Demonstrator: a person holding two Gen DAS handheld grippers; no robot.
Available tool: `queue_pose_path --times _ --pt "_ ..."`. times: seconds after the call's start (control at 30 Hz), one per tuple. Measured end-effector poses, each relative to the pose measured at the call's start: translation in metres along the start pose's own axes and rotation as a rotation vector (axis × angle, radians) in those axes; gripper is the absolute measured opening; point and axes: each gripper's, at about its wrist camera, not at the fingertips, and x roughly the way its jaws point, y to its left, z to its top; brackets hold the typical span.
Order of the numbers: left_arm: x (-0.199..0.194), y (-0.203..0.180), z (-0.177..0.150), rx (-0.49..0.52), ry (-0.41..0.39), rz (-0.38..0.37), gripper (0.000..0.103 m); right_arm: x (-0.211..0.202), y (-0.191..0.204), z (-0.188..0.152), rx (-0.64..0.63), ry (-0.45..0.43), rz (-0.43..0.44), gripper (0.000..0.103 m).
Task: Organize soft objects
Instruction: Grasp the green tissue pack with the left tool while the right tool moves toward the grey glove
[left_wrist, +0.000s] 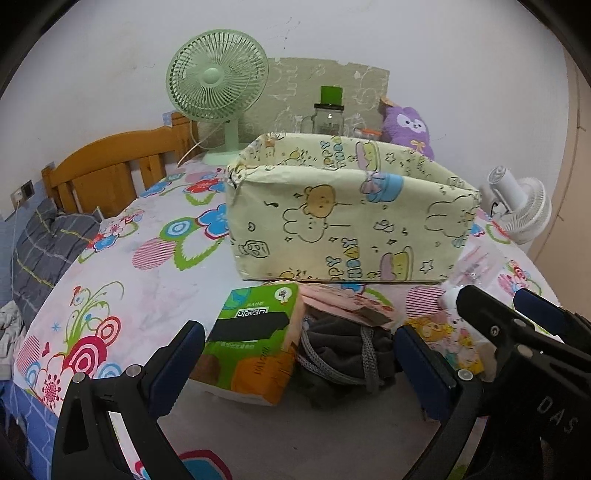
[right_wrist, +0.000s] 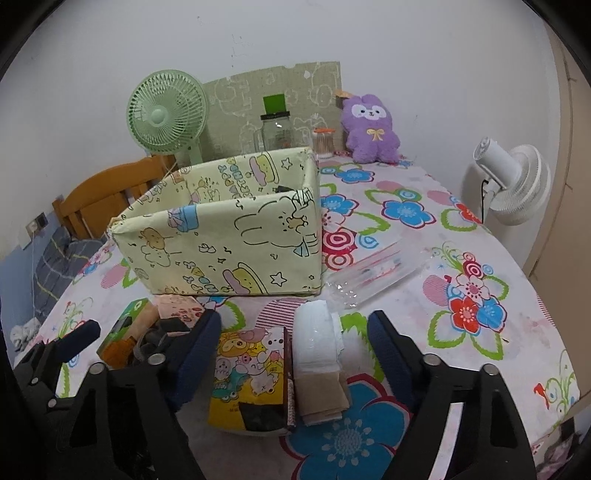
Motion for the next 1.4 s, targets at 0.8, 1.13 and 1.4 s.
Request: queue_pose_path --times 0.8,1.13,1.4 --pt "0.000 0.028 0.009 -0.038 0.014 0.017 0.102 0.018 0.029 0.014 -0.004 0.087 0.096 0.063" --pt "0.006 0.048 -0.001 -0.074 0.061 0.035 0.091 0.023 0.046 0.006 -0.038 0.125 0.116 0.063" --pt "0.010 0.050 -0.007 -0.066 0.088 0.011 0.069 0.019 0.054 0.003 -0.061 0.125 0.116 0.063"
